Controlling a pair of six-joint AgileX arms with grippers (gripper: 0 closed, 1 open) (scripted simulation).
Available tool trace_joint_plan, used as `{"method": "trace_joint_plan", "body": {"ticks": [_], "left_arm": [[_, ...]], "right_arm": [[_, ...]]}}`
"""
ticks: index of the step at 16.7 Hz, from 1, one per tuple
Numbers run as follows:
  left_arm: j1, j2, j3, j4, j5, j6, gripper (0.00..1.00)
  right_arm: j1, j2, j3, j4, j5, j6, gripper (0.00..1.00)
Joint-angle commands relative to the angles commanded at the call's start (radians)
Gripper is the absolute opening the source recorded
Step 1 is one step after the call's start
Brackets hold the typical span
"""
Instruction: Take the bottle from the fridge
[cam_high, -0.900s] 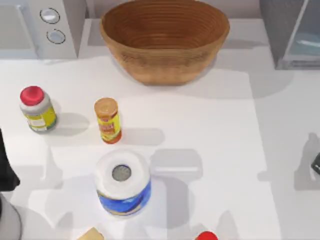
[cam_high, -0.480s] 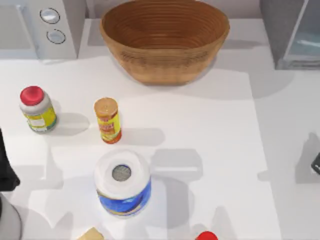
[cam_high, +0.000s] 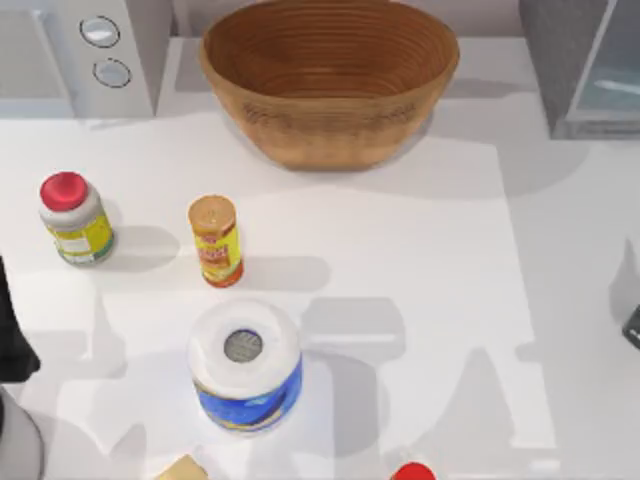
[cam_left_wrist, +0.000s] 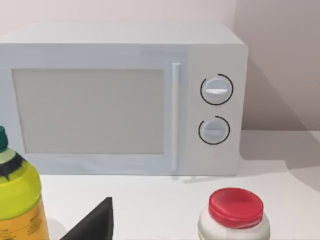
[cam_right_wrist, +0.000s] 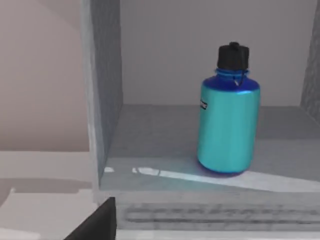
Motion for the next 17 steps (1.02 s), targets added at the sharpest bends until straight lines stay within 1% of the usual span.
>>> {"method": "trace_joint_plan", "body": {"ticks": [5, 10, 13, 17], "left_arm": [[0.0, 0.0, 0.0, 0.0, 0.0, 0.0, 1.0], [0.0, 0.0, 0.0, 0.0, 0.0, 0.0, 1.0], [0.0, 0.0, 0.0, 0.0, 0.0, 0.0, 1.0], [0.0, 0.0, 0.0, 0.0, 0.0, 0.0, 1.0]], "right_arm": [[-0.149, 0.475, 0.045, 0.402, -0.124, 0.012, 1.0], [-0.242, 0.796, 0.081, 0.703, -0.221, 0.014, 1.0], [-0.262, 0.897, 0.09, 0.799, -0.254, 0.013, 1.0], [-0.264, 0.913, 0.091, 0.814, -0.26, 0.012, 1.0]]}}
